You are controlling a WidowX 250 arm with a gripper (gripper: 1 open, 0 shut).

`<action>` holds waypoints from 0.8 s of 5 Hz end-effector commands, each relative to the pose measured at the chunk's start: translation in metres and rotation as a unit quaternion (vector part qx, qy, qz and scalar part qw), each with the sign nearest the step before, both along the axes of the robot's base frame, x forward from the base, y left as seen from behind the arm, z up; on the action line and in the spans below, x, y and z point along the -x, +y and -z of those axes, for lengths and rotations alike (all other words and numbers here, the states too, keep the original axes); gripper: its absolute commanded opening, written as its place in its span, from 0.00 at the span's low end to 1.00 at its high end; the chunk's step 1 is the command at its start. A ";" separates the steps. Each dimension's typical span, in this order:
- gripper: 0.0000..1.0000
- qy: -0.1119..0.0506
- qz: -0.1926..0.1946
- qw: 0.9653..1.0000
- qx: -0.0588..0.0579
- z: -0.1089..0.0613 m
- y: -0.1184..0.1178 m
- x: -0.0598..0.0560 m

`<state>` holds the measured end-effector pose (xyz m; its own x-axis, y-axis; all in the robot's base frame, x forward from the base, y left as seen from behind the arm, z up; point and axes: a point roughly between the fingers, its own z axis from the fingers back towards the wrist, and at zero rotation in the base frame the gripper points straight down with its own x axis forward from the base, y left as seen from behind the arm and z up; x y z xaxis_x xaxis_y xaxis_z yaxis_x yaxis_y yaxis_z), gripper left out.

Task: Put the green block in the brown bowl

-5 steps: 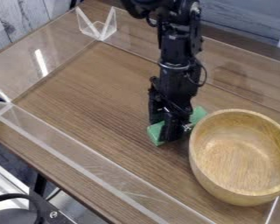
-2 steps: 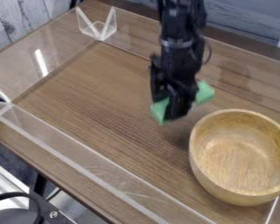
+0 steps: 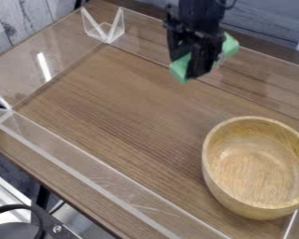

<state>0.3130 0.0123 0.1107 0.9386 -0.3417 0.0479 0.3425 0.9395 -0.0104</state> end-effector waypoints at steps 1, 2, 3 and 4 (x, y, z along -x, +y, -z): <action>0.00 -0.028 -0.008 1.000 -0.003 -0.001 0.009 -0.012; 0.00 -0.014 -0.012 1.000 -0.007 0.019 0.013 -0.015; 0.00 0.005 -0.010 1.000 -0.008 0.044 0.013 -0.018; 0.00 0.014 -0.009 1.000 -0.008 0.065 0.012 -0.019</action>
<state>0.3236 0.0221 0.0312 0.9446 -0.3268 -0.0295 0.3261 0.9449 -0.0282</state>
